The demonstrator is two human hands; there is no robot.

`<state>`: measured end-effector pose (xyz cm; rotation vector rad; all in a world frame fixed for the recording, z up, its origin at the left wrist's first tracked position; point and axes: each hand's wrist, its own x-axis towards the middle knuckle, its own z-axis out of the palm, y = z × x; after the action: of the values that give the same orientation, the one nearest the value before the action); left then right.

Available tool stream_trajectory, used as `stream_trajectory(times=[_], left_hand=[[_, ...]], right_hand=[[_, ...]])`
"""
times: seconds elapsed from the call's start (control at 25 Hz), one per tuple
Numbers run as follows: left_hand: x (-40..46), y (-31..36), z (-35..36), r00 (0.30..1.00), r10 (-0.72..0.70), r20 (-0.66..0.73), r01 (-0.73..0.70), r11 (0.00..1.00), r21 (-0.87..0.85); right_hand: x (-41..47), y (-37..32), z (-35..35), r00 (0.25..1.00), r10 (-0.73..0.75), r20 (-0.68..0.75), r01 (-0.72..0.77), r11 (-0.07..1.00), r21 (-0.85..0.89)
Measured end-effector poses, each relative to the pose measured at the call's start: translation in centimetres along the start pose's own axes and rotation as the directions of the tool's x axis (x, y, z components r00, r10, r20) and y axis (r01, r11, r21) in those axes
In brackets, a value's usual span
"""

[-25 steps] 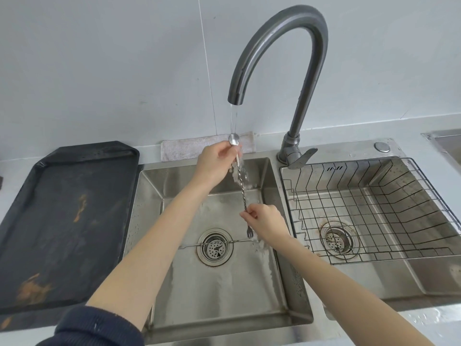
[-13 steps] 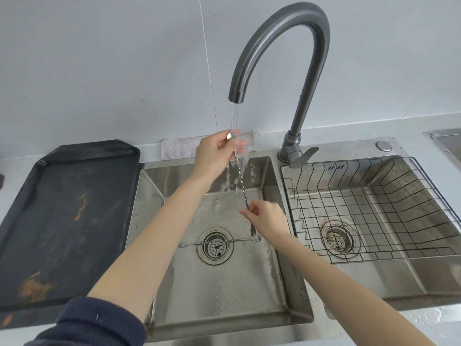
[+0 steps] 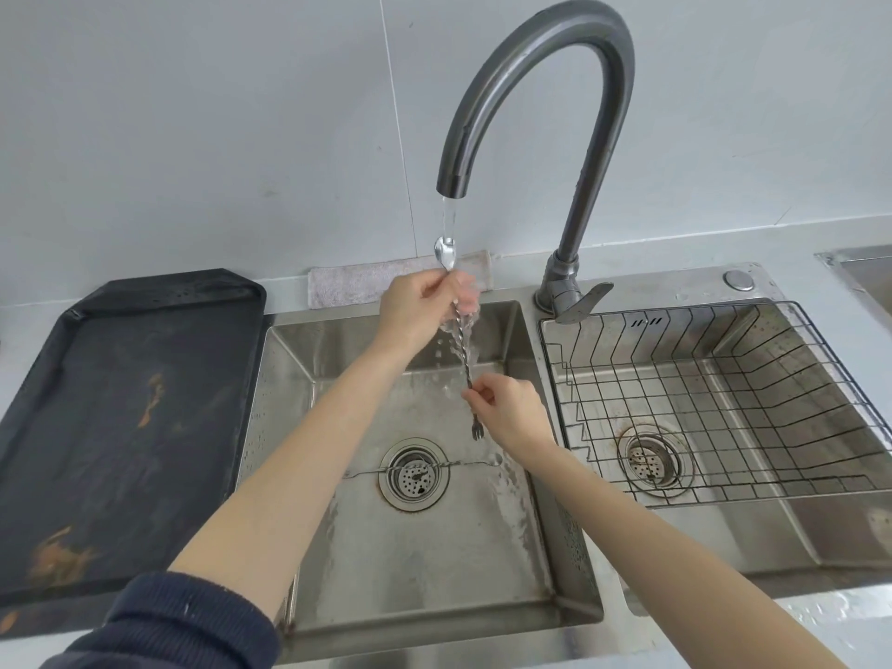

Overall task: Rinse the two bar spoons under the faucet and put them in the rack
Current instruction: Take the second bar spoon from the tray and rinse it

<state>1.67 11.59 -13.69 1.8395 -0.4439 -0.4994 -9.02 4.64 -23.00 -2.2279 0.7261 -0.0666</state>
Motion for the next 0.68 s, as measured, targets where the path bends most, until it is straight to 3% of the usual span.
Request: stream_trajectory(times=[0.52,0.68], left_hand=[[0.6,1.5,-0.3,1.000,0.014,0.009,-0.014,0.999,-0.038],[0.5,1.5,-0.7,0.999,-0.003,0.041,0.004,1.000,-0.025]], right_hand=[[0.6,-0.2,-0.1,1.000,0.027,0.001,-0.027,0.998,-0.049],[1.1,-1.1,-0.4,0.997,-0.064,-0.052,0.062,0.997,-0.045]])
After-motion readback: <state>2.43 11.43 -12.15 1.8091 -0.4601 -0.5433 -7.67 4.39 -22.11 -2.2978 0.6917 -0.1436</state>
